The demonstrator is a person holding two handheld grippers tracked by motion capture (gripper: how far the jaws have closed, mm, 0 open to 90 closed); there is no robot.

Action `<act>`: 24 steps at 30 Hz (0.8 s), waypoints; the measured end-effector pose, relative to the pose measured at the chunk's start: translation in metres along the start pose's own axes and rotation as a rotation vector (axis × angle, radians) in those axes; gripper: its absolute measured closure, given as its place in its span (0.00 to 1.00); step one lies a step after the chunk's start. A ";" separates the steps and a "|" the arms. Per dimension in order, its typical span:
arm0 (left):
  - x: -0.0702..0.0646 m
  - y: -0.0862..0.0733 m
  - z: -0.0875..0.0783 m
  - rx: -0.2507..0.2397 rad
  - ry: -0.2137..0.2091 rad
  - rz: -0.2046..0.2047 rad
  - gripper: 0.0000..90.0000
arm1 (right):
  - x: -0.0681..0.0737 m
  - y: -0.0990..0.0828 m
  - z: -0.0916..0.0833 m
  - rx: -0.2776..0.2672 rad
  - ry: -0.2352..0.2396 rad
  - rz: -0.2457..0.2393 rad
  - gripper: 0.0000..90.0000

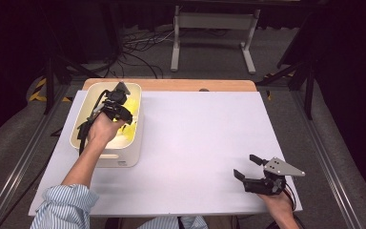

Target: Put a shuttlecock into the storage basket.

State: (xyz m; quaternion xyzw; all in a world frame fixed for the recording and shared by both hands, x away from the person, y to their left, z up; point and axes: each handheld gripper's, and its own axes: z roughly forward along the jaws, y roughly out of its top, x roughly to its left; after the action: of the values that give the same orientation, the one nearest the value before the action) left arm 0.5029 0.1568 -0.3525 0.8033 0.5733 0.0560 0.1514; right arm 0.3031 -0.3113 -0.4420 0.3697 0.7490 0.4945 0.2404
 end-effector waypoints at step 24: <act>0.007 0.006 0.015 0.028 0.007 -0.025 0.54 | 0.000 0.000 0.001 0.006 0.002 0.003 0.17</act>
State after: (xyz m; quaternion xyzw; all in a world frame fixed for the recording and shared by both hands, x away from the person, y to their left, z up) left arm 0.5143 0.1588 -0.3656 0.7980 0.5845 0.0489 0.1387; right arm 0.3037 -0.3111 -0.4425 0.3709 0.7503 0.4929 0.2377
